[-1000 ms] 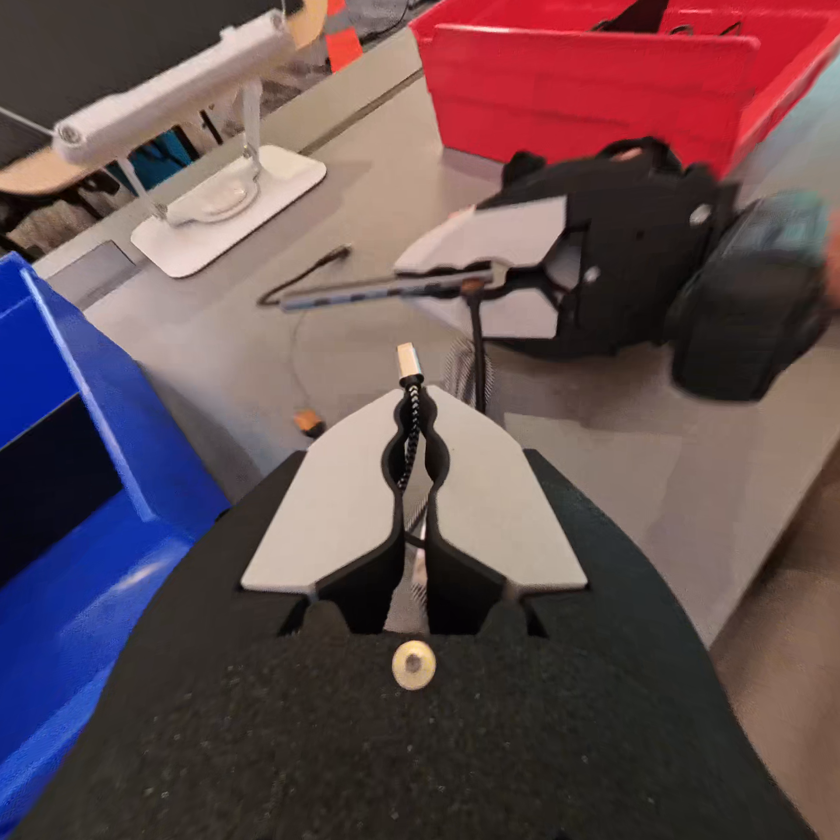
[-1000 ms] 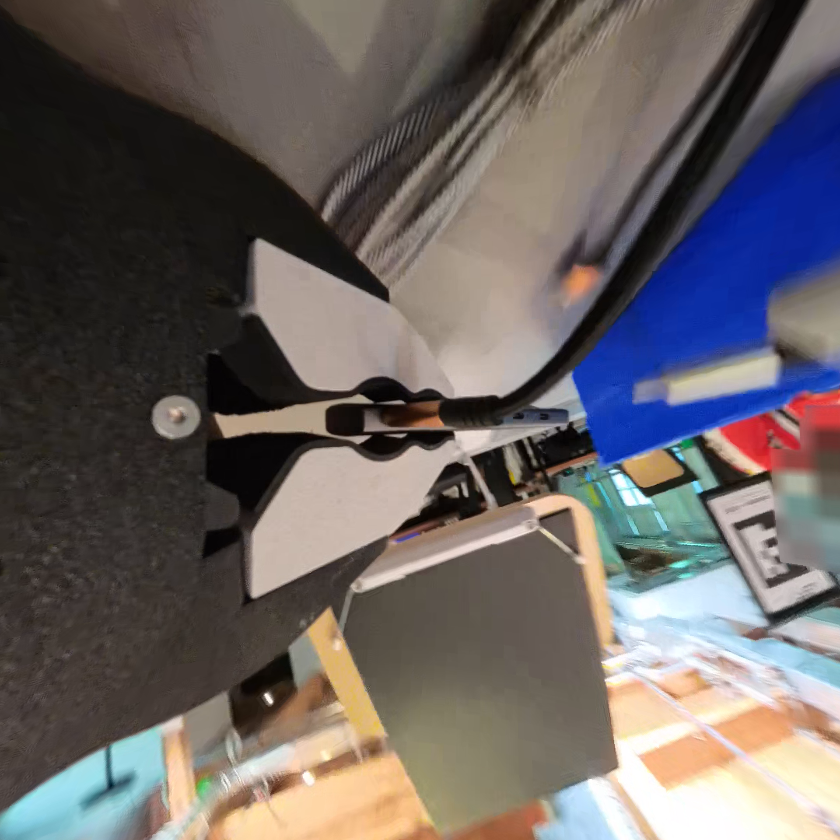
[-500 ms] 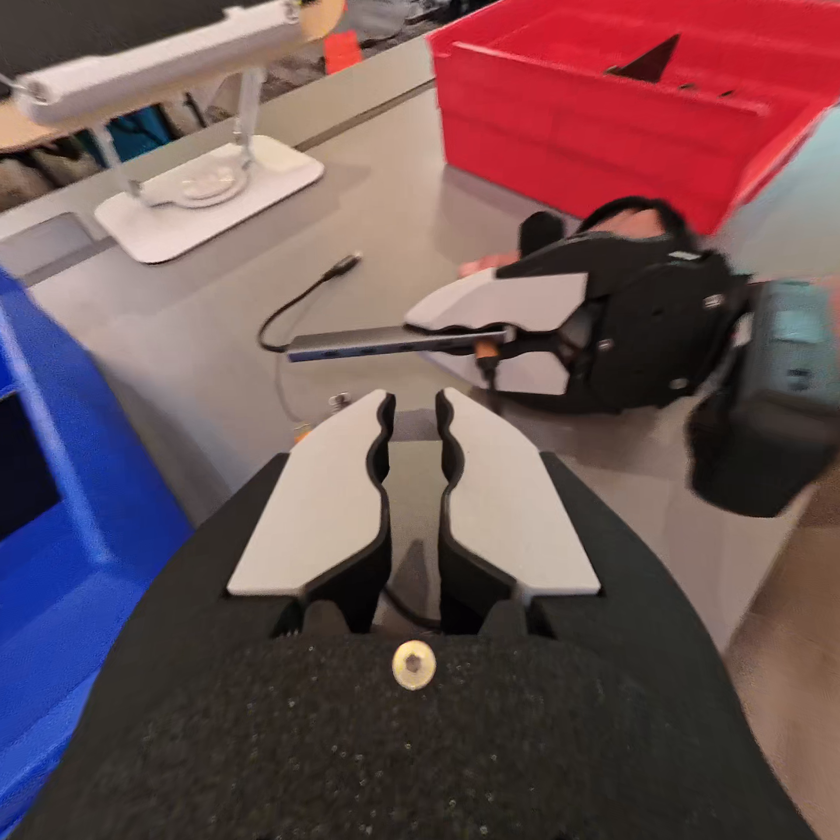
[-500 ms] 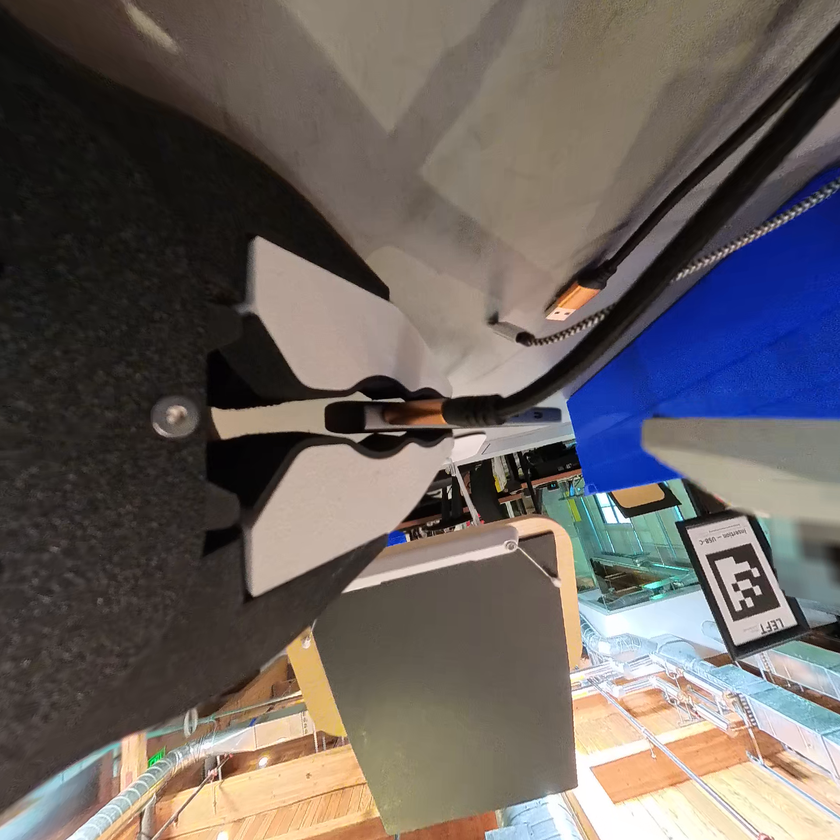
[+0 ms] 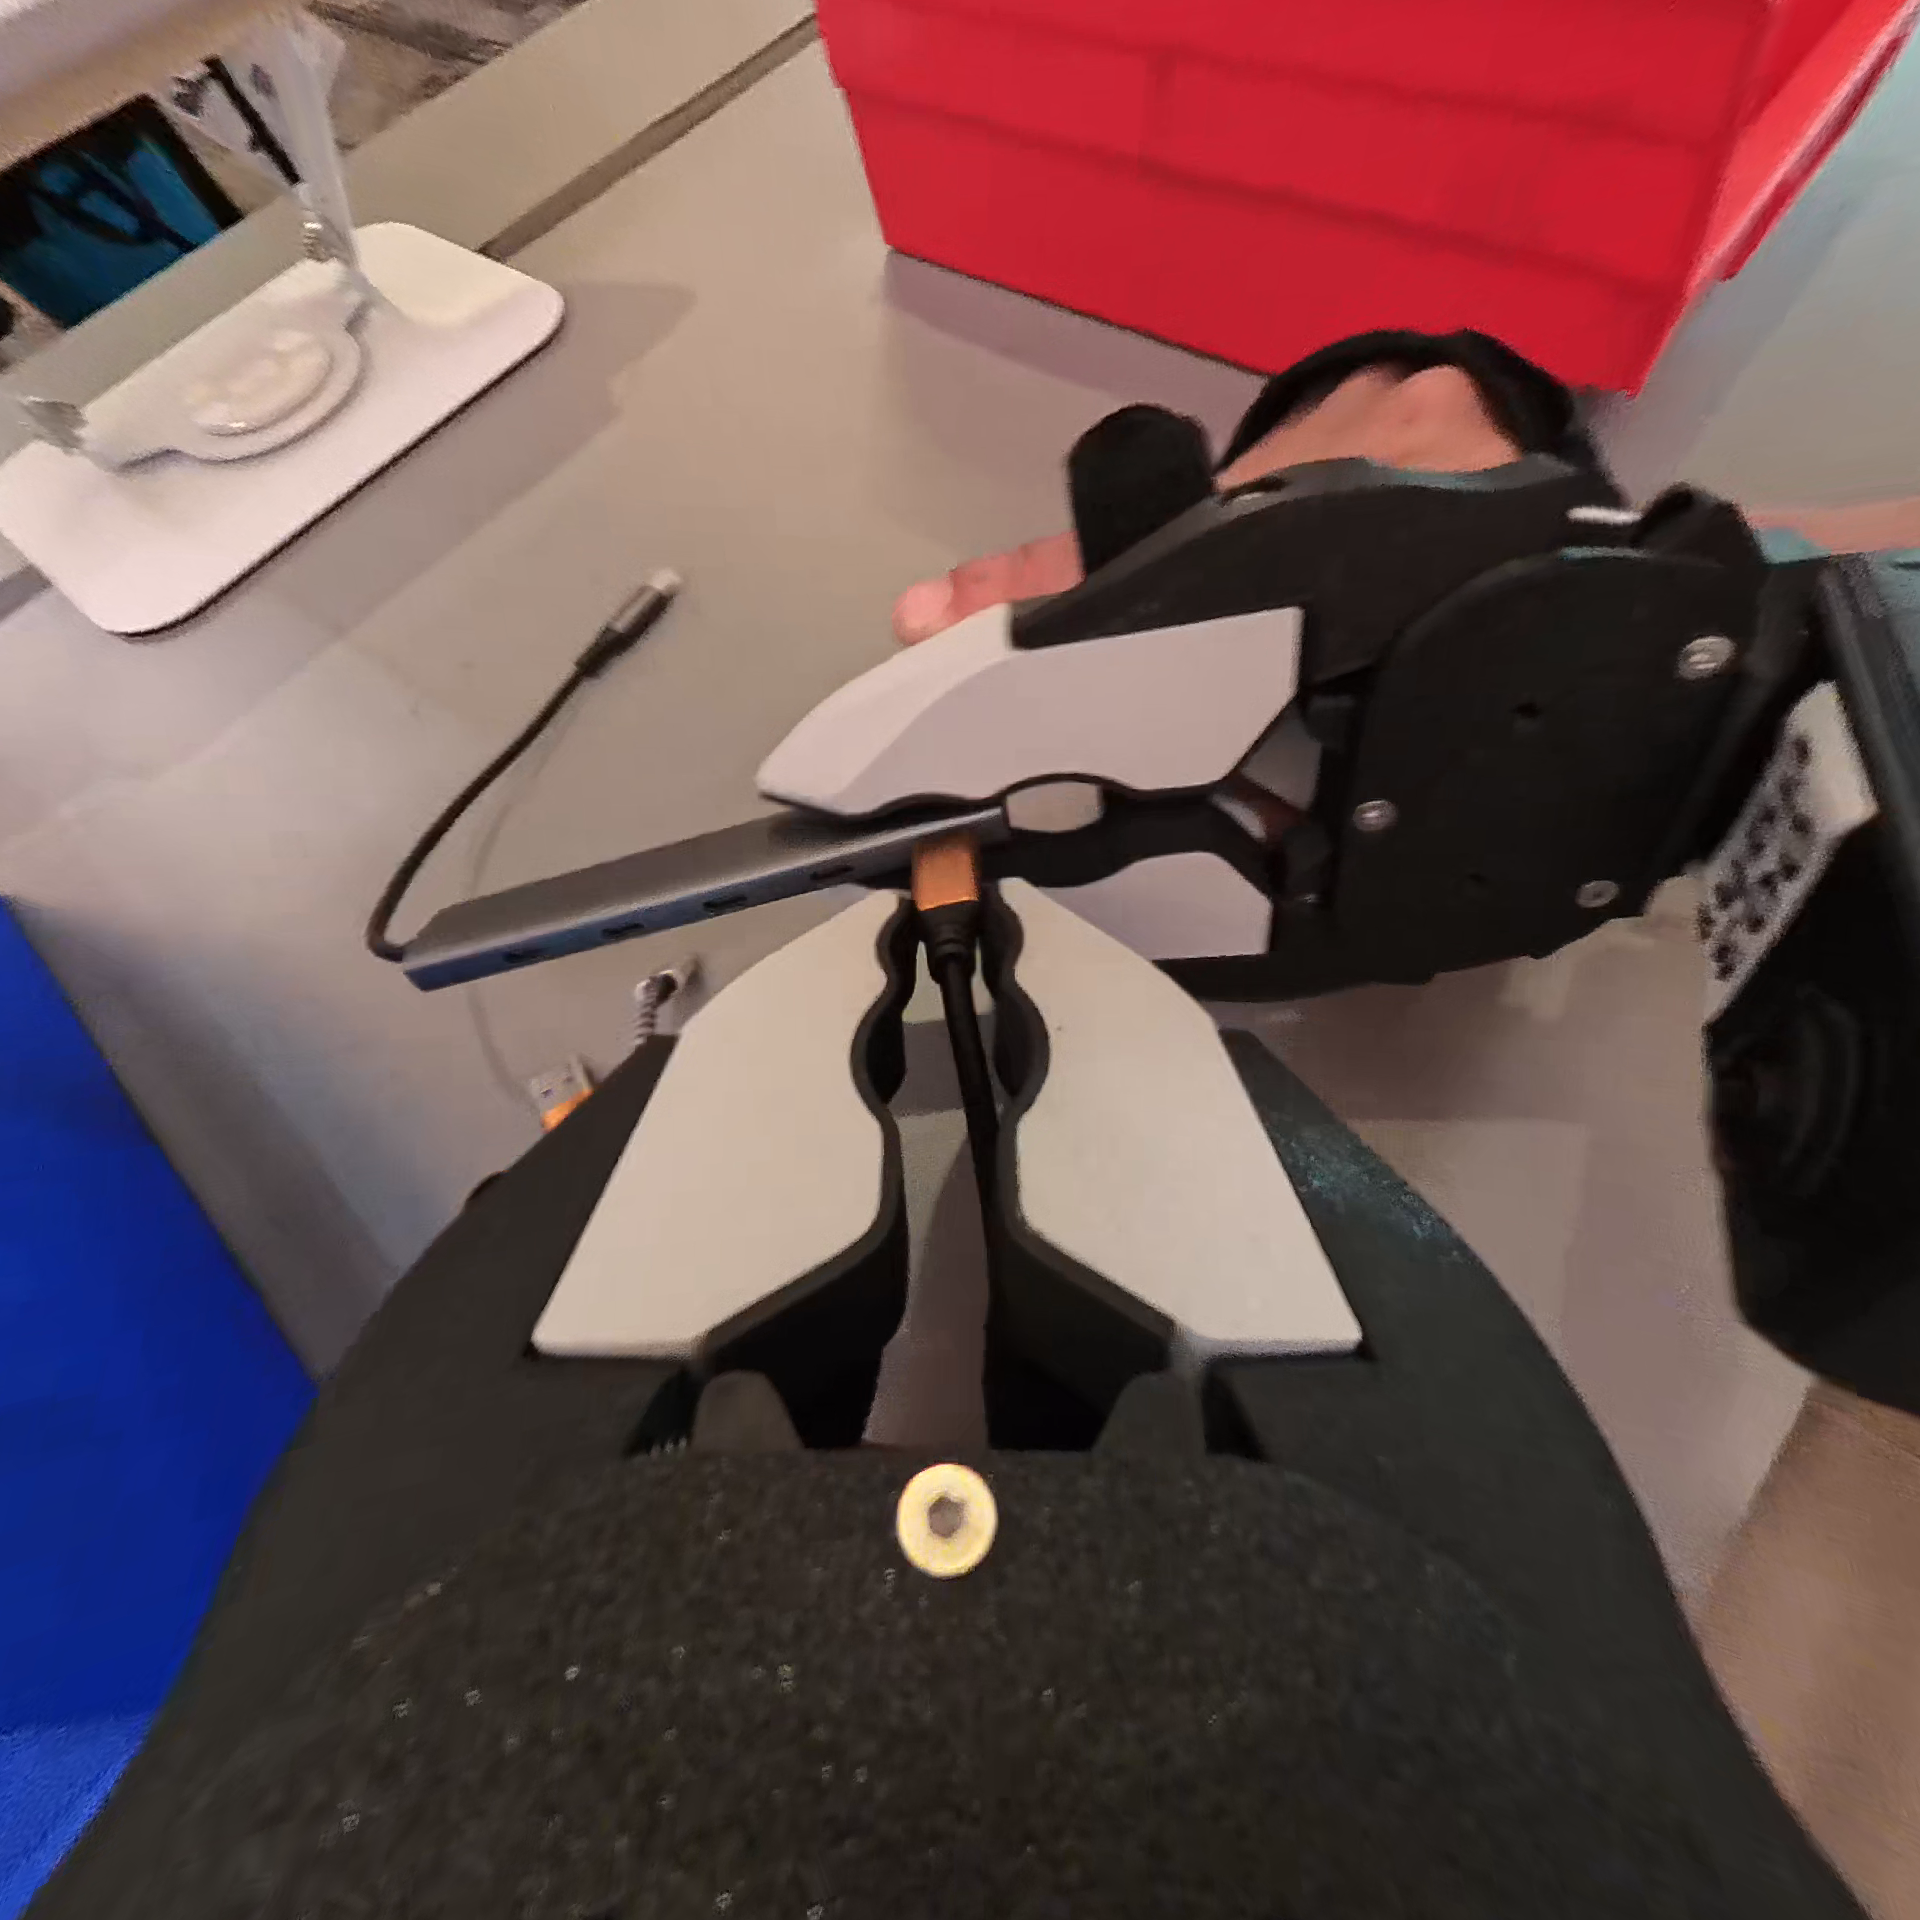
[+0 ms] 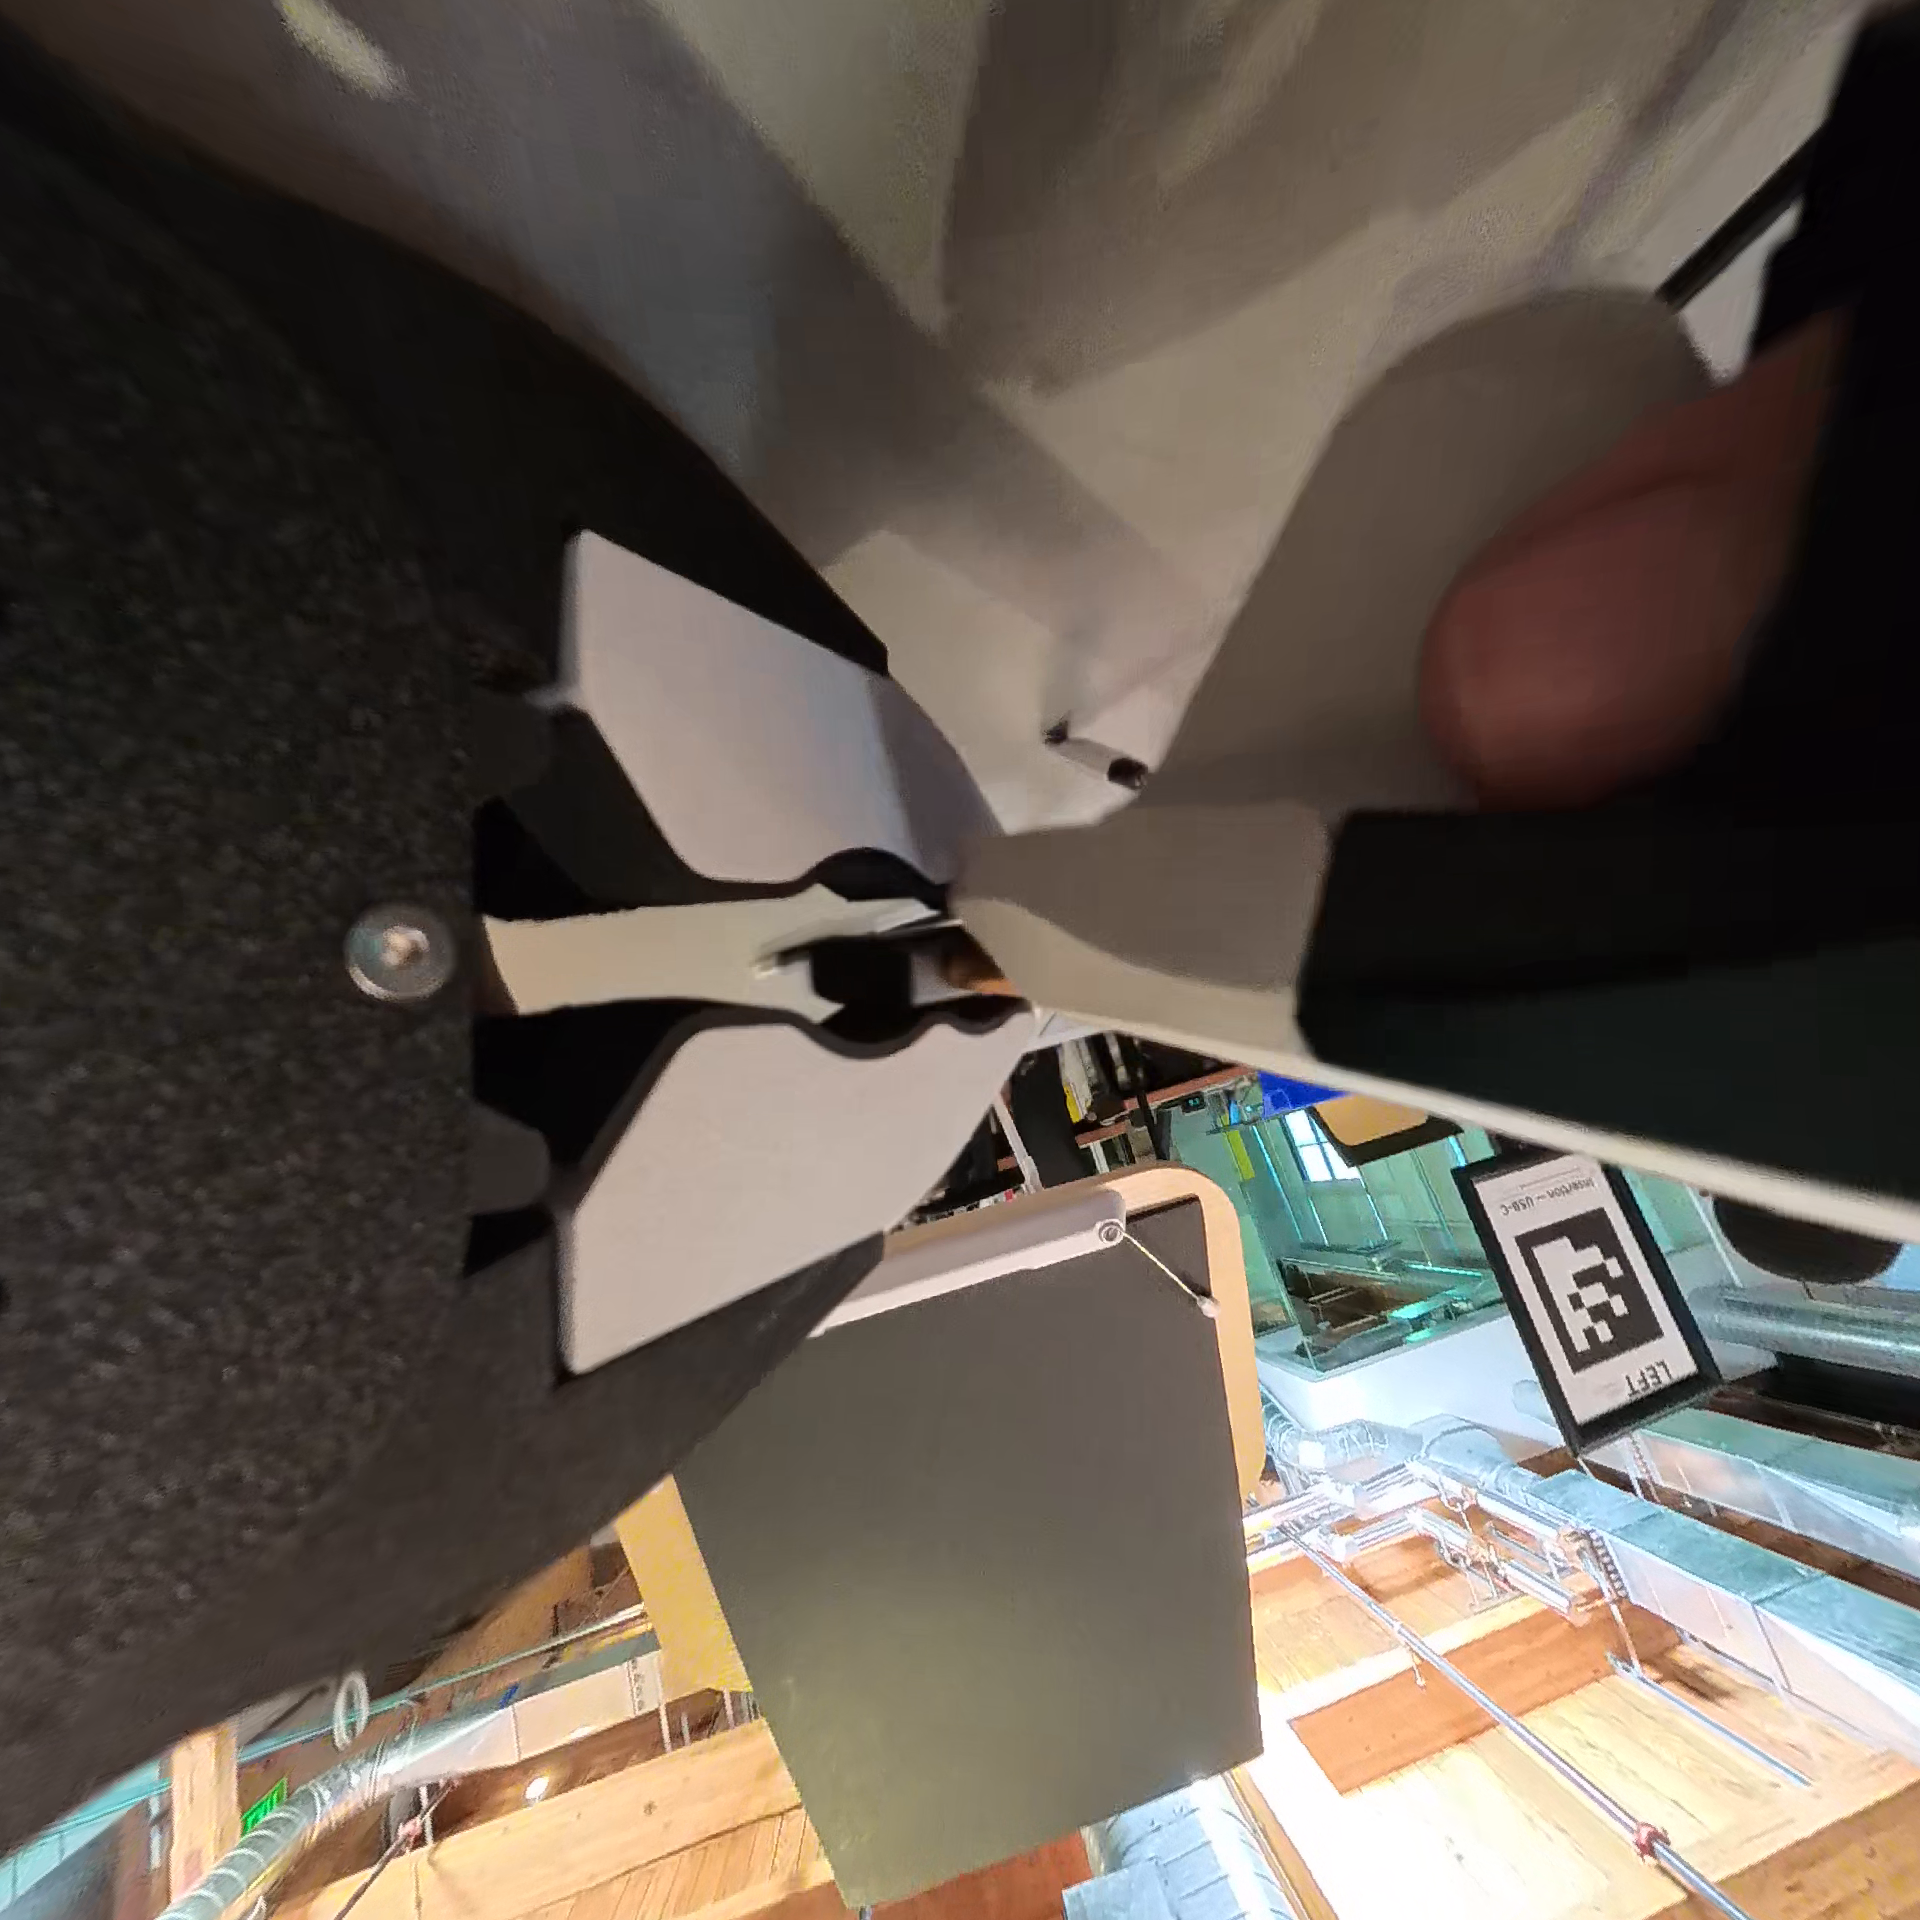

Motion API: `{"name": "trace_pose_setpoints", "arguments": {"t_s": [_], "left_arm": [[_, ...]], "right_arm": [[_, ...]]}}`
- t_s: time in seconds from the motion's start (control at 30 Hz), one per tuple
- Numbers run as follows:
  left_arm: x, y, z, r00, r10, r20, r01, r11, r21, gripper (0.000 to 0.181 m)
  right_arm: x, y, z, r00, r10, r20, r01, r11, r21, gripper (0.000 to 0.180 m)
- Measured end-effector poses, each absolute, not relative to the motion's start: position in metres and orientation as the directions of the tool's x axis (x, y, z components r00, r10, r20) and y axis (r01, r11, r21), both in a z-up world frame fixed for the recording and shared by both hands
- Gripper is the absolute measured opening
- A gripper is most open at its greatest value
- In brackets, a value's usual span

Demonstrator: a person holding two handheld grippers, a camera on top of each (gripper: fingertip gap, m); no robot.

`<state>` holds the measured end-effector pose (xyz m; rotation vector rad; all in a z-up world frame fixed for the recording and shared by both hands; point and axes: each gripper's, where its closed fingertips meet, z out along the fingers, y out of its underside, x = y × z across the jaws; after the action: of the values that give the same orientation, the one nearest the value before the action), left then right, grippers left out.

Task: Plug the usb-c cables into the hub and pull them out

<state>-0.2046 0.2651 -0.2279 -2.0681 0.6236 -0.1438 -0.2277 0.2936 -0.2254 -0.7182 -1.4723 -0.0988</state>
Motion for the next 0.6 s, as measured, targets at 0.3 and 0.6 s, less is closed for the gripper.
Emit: {"name": "trace_pose_setpoints", "arguments": {"t_s": [0.3,0.6], "left_arm": [[-0.218,0.264,-0.233,0.872,-0.471,-0.134,-0.363,-0.436,-0.823,0.012],[-0.218,0.262,-0.231,0.866,-0.469,-0.173,-0.396,-0.431,-0.811,0.011]], "right_arm": [[-0.226,0.291,-0.231,0.095,0.382,0.919,0.479,0.792,-0.378,0.01],[-0.225,0.307,-0.232,0.109,0.312,0.944,0.574,0.755,-0.316,0.009]]}}
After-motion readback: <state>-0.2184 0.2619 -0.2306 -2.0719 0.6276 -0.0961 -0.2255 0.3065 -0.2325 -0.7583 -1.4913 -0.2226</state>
